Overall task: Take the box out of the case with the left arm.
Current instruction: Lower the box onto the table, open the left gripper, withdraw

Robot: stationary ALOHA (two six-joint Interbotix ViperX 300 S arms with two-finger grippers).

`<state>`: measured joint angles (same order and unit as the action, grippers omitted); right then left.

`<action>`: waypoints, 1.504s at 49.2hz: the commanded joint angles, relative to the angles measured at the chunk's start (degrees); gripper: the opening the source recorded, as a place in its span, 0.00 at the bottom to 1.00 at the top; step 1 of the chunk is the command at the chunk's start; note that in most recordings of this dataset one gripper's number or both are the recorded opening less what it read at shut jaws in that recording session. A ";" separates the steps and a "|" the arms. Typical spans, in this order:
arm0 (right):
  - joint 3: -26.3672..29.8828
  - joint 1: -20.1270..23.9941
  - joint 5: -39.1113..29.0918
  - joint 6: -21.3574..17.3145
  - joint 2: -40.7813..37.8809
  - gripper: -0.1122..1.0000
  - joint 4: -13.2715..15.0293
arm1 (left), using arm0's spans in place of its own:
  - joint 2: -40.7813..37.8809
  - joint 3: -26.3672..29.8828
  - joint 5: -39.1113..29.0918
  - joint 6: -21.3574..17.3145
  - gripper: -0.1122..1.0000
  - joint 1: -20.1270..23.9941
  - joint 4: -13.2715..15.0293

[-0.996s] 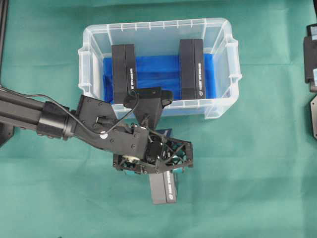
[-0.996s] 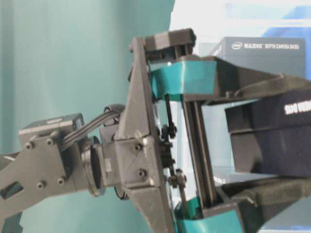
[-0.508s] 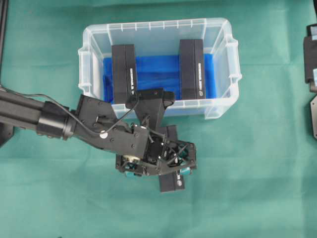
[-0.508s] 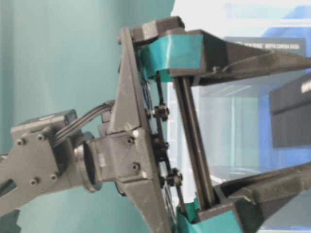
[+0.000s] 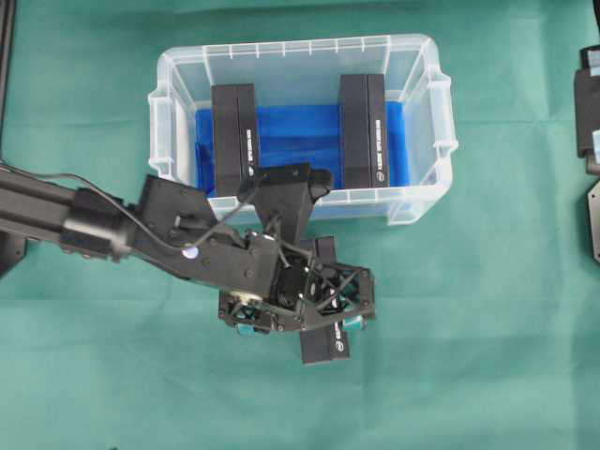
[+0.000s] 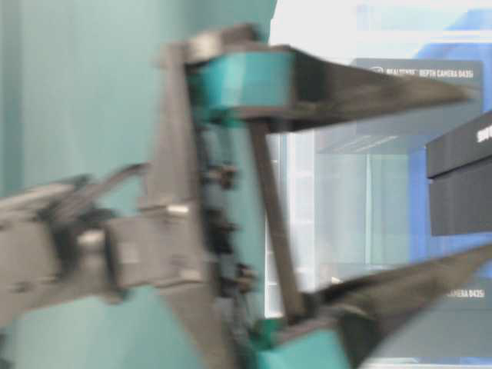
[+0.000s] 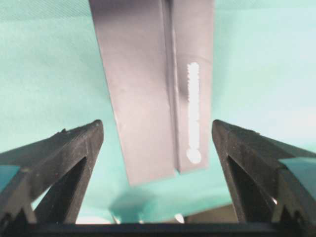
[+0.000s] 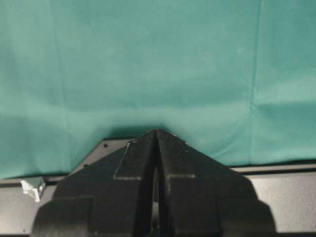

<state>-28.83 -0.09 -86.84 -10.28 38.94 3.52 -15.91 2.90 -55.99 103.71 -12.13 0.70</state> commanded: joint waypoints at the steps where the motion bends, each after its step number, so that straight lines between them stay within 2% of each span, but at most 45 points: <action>1: 0.70 0.00 0.26 -0.09 0.00 0.10 -0.09 | 3.25 3.08 -1.32 -0.18 0.98 -0.26 0.18; 11: 0.70 0.00 0.26 -0.09 0.00 0.10 -0.09 | 4.22 11.25 -9.32 -1.41 0.98 -0.18 -0.26; 23: 0.70 0.00 0.53 0.00 0.00 0.10 -0.09 | 4.39 23.29 -24.96 -3.16 0.98 0.00 -1.41; 31: 0.62 0.00 1.32 0.00 0.00 0.10 -0.09 | 4.22 26.19 -29.27 -4.22 0.98 0.26 -1.67; 48: 0.62 -0.09 1.49 0.18 0.00 0.10 0.00 | 5.62 23.64 -30.32 -5.62 0.98 0.53 -1.85; 61: 0.62 0.00 1.41 0.18 0.00 0.10 0.00 | 12.48 14.06 -30.15 -5.71 0.98 -0.88 -1.85; 74: 0.44 0.00 1.49 0.18 -0.09 0.10 0.00 | 22.68 1.14 -29.44 -5.45 0.98 -2.55 -1.85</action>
<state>-28.83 -0.09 -85.61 -10.20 38.85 3.52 2.72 6.15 -85.96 98.35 -14.06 -0.97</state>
